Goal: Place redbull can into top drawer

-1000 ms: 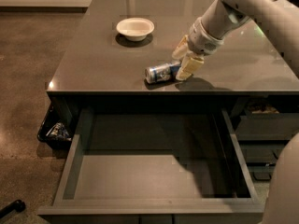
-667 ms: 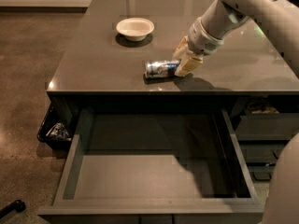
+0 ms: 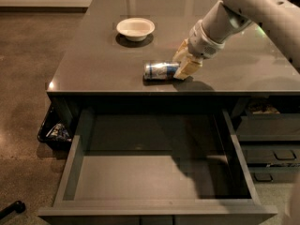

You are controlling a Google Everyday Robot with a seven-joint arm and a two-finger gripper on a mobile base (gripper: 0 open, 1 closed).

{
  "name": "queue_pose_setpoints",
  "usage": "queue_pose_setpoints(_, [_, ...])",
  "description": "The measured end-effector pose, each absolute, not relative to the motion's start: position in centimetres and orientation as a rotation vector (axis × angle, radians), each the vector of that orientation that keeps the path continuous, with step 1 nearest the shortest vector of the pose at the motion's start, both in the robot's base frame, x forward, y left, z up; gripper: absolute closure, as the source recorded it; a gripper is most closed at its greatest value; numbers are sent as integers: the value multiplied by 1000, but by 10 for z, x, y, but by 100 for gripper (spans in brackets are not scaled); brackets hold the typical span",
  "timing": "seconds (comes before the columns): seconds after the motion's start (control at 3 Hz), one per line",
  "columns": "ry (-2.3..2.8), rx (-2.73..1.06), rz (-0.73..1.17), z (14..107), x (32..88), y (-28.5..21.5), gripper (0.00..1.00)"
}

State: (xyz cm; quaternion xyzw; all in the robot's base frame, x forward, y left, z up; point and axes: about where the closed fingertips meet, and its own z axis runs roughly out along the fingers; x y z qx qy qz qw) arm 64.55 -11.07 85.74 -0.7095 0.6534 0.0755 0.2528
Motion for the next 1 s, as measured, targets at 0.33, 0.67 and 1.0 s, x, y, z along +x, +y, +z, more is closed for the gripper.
queue_pose_setpoints(0.33, [1781,-1788,162,883,607,-100,100])
queue_pose_setpoints(0.67, [1804,-1685,144,884,565,-90,100])
queue_pose_setpoints(1.0, [1848,-1653,160,854,529,-88,100])
